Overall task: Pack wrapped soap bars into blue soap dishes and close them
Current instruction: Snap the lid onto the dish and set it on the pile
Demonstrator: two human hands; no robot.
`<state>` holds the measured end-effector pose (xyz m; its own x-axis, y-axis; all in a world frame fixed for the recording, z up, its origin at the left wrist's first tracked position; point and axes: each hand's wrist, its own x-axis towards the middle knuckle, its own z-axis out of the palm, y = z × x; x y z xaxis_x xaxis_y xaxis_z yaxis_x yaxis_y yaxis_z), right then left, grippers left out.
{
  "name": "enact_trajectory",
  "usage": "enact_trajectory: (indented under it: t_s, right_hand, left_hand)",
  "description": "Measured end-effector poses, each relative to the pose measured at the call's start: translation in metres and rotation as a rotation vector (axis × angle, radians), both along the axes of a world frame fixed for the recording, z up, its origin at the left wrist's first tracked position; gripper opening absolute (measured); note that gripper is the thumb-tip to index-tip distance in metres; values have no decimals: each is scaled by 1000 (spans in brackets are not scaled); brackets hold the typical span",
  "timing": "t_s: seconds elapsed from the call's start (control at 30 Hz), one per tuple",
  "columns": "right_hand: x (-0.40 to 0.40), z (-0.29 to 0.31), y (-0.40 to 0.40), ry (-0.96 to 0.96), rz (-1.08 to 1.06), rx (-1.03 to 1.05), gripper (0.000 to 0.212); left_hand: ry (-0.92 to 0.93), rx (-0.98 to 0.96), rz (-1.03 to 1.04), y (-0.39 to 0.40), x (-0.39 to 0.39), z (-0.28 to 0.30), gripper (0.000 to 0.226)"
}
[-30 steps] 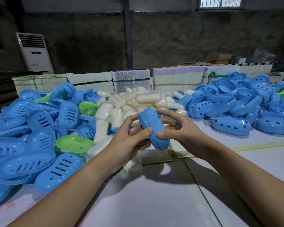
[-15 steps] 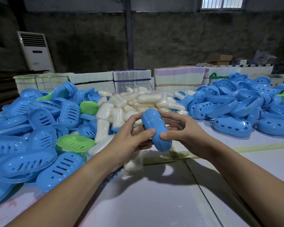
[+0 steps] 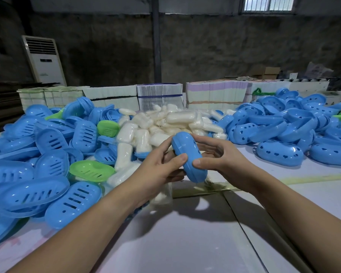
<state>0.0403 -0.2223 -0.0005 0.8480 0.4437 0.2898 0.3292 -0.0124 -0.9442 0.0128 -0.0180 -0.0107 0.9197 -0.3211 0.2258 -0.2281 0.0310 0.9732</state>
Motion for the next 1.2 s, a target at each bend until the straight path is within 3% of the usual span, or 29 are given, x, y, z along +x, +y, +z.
enact_trajectory:
  t_s: [0.3,0.5,0.63,0.83,1.1,1.2]
  right_hand:
    - [-1,1,0,-15,14,-17,80]
    - [-5,4,2,-43,11,-4,83]
    - [-9,-1,15,-163,-83,-28,80]
    - [-12,-5,25,-291,-155,-29,75]
    - [-13,4,21,-291,-203,-35,74]
    - [-19,11,16,-328,-302,-154,75]
  left_hand:
    - [6,-39,3,0,-3,2,70]
    - [-29,-30,-39,-1,-5,4,62]
    - [-51,-57,-49,-3,-7,4,52]
    - [-74,-125,-57,-3,-7,8,73]
    - [12,-197,-148,-3,-6,15,77]
    - [54,-194,-64,-4,-6,13,91]
